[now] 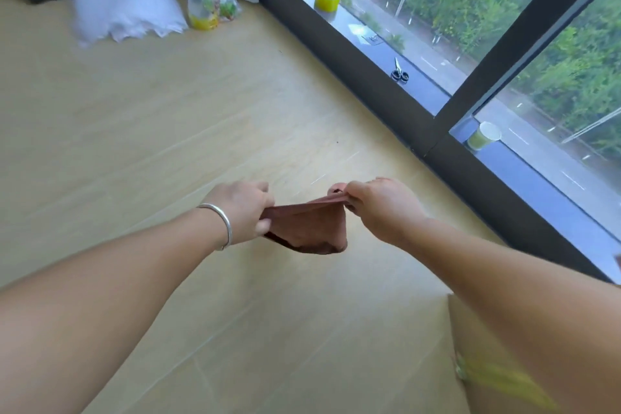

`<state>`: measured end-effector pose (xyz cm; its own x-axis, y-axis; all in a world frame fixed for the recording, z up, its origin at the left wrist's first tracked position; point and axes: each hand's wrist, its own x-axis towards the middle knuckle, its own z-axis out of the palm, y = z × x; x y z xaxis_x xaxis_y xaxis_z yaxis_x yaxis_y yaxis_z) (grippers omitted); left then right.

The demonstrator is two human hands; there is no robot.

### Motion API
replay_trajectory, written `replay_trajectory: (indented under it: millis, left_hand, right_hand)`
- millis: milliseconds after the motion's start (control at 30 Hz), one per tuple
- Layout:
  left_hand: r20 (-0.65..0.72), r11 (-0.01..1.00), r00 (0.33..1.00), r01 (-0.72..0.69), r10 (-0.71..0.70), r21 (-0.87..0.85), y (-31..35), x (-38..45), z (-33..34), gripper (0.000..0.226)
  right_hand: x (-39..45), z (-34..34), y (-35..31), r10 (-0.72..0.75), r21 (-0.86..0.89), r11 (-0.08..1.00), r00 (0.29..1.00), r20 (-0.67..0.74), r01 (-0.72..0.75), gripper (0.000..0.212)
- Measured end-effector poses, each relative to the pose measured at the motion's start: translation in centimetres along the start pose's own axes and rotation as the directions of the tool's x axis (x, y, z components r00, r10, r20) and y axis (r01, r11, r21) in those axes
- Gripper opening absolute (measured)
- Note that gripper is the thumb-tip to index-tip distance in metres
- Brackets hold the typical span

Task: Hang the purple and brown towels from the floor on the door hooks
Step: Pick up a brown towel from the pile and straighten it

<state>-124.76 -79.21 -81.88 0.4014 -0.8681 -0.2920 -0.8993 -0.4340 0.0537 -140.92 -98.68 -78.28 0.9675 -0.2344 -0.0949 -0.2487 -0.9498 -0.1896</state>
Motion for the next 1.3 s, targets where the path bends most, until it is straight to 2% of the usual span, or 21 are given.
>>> replay_trajectory:
  millis: [100,233,367,433,600,733,833,867,967,1033,1100,1167,1233,1300]
  left_hand:
    - [-0.046,0.997,0.996,0.080,-0.078,0.025,-2.8,-4.2,-5.8,0.026]
    - [-0.034,0.973,0.976,0.219,-0.217,0.073,-7.5,-10.4,-11.1,0.027]
    - [-0.023,0.933,0.936,0.352,-0.351,0.073,-11.0,-16.6,-13.1,0.024]
    - [-0.002,0.907,0.908,0.418,-0.419,0.052,-12.4,-19.6,-13.3,0.022]
    - [0.118,0.800,0.792,0.598,-0.599,0.046,-15.8,-27.9,-11.7,0.013]
    - [0.163,0.671,0.652,0.732,-0.741,0.121,-17.9,-34.9,-9.5,0.016]
    - [0.140,0.594,0.582,0.803,-0.801,0.056,-18.4,-39.9,-8.6,0.010]
    - [0.134,0.575,0.568,0.818,-0.812,0.022,-17.9,-41.4,-8.8,0.015]
    - [0.112,0.576,0.582,0.813,-0.805,-0.090,-14.6,-44.5,-9.9,0.024]
    - [0.067,0.626,0.640,0.765,-0.766,-0.155,-11.0,-45.6,-10.3,0.021]
    - [-0.016,0.710,0.721,0.676,-0.692,-0.198,-6.4,-45.3,-10.0,0.017]
    - [-0.046,0.772,0.792,0.579,-0.609,-0.263,-0.9,-43.4,-8.4,0.020]
    - [0.037,0.760,0.825,0.536,-0.563,-0.368,4.6,-40.8,-5.7,0.017]
    - [0.171,0.722,0.833,0.544,-0.527,-0.428,8.9,-38.9,-2.0,0.018]
  right_hand:
    - [0.6,-6.7,-3.5,-0.024,-0.016,1.000,1.000,-0.002,0.024,0.020]
    - [2.0,-13.2,-7.9,-0.093,-0.092,0.991,0.996,0.019,0.094,0.020]
    - [3.6,-16.4,-12.0,-0.229,-0.182,0.957,0.974,0.005,0.226,0.015]
    - [4.4,-17.1,-13.8,-0.285,-0.185,0.943,0.958,-0.020,0.277,0.020]
    - [5.9,-16.8,-17.9,-0.332,-0.196,0.924,0.943,0.007,0.327,0.024]
    - [6.7,-15.2,-21.1,-0.256,-0.126,0.958,0.966,0.028,0.257,0.025]
    - [7.9,-13.4,-23.8,-0.200,-0.032,0.979,0.978,0.058,0.202,0.029]
    - [8.3,-12.8,-24.9,-0.190,-0.016,0.981,0.980,0.067,0.191,0.030]
    - [9.1,-11.4,-27.0,-0.145,0.032,0.989,0.989,0.038,0.144,0.032]
    - [9.3,-10.2,-26.8,-0.119,0.015,0.993,0.992,0.050,0.118,0.029]
    - [8.7,-8.8,-25.3,-0.049,-0.108,0.992,0.987,0.152,0.065,0.029]
    - [7.1,-7.2,-23.4,0.057,-0.234,0.972,0.966,0.253,0.004,0.043]
    - [4.5,-4.9,-21.6,0.144,-0.316,0.948,0.935,0.324,-0.036,0.053]
    - [1.3,-2.1,-20.8,0.150,-0.356,0.934,0.905,0.397,0.002,0.051]
